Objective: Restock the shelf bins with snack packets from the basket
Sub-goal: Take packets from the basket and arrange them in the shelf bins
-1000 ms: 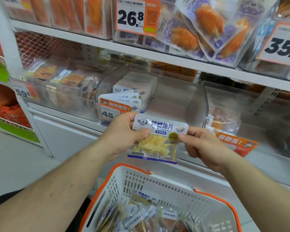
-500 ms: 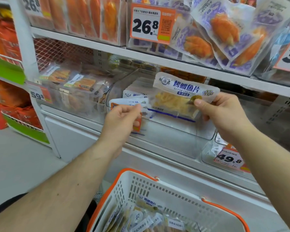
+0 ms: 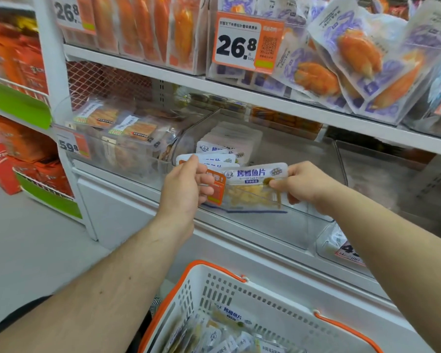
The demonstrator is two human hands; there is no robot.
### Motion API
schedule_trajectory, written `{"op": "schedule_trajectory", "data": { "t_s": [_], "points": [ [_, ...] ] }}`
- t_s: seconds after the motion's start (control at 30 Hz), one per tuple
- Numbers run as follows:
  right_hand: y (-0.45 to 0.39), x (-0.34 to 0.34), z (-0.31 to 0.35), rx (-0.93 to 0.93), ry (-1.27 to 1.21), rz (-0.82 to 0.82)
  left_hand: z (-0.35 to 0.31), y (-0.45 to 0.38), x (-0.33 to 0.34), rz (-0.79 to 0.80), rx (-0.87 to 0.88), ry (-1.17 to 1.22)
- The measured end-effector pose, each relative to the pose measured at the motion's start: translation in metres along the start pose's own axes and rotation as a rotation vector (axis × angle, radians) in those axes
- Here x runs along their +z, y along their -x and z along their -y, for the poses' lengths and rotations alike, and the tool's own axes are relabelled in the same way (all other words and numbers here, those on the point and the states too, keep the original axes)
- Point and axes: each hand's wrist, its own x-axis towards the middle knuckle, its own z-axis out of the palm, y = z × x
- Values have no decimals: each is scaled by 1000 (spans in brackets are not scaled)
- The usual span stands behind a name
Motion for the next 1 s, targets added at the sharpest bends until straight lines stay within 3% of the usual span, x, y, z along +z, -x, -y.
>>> {"op": "schedule_trajectory", "data": {
  "t_s": [0.37, 0.77, 1.0],
  "points": [
    [-20, 29, 18, 32, -21, 282, 3, -2, -1, 19, 1, -37],
    [-24, 57, 43, 18, -78, 315, 4, -1, 3, 27, -9, -106],
    [-16, 51, 39, -16, 40, 293, 7, 1, 2, 119, -48, -189]
  ]
}}
